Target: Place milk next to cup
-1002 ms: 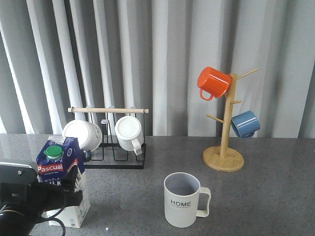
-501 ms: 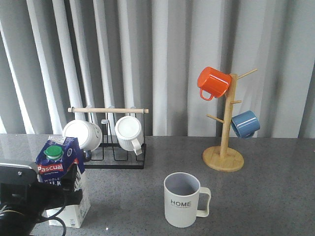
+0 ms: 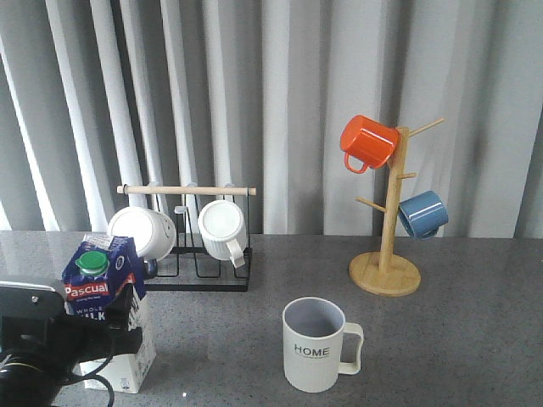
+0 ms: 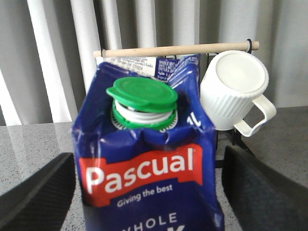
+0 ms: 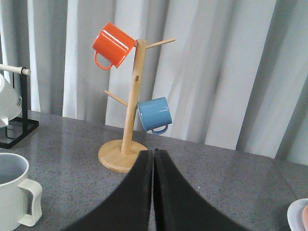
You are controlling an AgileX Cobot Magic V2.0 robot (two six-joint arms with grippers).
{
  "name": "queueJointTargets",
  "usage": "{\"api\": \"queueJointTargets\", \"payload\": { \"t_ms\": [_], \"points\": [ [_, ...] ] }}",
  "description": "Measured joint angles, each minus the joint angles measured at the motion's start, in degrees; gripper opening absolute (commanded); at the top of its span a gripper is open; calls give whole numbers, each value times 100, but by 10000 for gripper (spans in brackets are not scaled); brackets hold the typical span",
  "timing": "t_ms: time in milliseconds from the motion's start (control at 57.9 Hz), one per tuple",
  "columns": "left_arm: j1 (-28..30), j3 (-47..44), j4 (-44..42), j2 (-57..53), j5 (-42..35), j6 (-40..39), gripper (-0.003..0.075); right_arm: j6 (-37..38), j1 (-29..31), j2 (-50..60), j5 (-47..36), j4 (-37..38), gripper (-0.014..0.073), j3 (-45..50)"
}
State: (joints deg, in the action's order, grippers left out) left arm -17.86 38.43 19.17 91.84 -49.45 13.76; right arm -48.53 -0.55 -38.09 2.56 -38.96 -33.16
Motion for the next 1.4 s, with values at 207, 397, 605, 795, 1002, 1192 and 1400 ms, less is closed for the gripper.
{"api": "queueJointTargets", "payload": {
  "t_ms": [207,397,605,795,1002,1192,1400],
  "points": [
    [0,0,77,0,-5,1,587,0,0,0,0,0,-4,0],
    [0,0,266,0,-5,1,541,0,0,0,0,0,-4,0],
    [0,0,271,0,-5,1,357,0,0,0,0,0,-4,0],
    [0,0,283,0,-23,1,163,0,0,0,0,0,-4,0],
    [0,0,283,0,-23,1,71,0,0,0,0,0,-4,0],
    [0,0,283,0,-34,1,70,0,0,0,0,0,-4,0],
    [0,0,95,-116,-103,1,73,0,0,0,0,0,-4,0]
  ]
}}
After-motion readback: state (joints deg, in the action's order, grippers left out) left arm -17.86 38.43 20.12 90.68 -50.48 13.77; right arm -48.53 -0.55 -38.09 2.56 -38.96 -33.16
